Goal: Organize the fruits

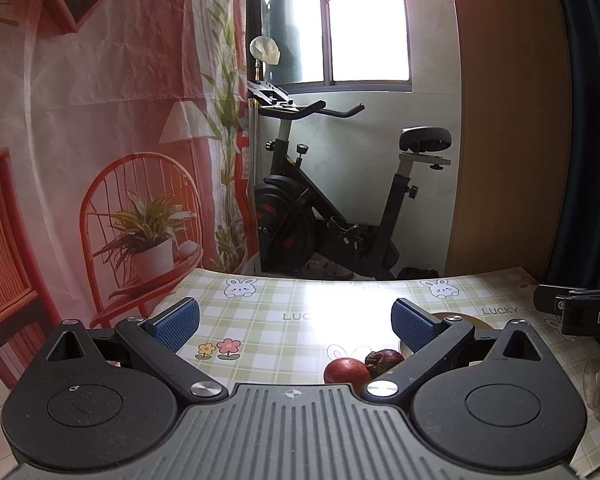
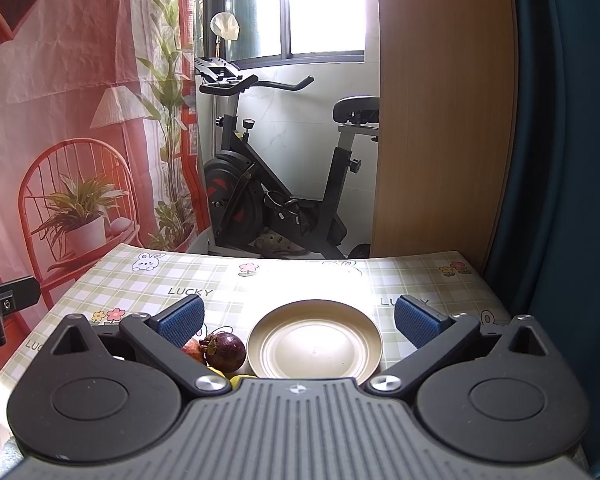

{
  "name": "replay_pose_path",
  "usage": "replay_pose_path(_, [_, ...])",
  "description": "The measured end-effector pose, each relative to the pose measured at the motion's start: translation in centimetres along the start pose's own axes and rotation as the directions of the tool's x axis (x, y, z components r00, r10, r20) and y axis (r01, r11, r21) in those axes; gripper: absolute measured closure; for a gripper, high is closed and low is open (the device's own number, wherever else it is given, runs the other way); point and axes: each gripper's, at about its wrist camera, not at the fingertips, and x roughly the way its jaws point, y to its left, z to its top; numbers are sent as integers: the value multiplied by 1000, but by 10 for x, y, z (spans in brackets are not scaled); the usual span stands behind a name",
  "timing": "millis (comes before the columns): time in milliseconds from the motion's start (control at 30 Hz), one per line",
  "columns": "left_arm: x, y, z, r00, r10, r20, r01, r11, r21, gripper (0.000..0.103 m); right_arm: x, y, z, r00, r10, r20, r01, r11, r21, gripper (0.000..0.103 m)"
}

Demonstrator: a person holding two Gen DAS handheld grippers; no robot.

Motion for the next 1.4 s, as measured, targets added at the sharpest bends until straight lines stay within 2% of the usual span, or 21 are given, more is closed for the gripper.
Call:
replay_pose_path(667, [-1,-2,-2,1000,-16,7,16,1000,-11,0,-4,2,6,1000,5,9,-5,1000,1,0])
replay_pose_path(900, [-4,0,-3,997,-72,21,73,997,-35,0,-5,3,3,1000,16,19,-16,1000,2,0])
replay_pose_path(1067, [1,-5,-6,999,-34,25,33,999,4,0,-2,4,1,1000,14,23,-14,1000,2,0])
replay_pose_path(1200, [4,-4,-7,998,-50,29,49,998,28,0,0,5,-2,999,17,42,-17,1000,-5,0])
replay_pose_path(1300, [10,0,-7,999,-33,29,32,999,34,0,7,3,-5,997,59,53,-59,998,5,0])
replay_pose_path(1400, [13,6,-9,998,-15,62,13,1000,29,0,18,1,-11,992,116,55,-118,992,36,0])
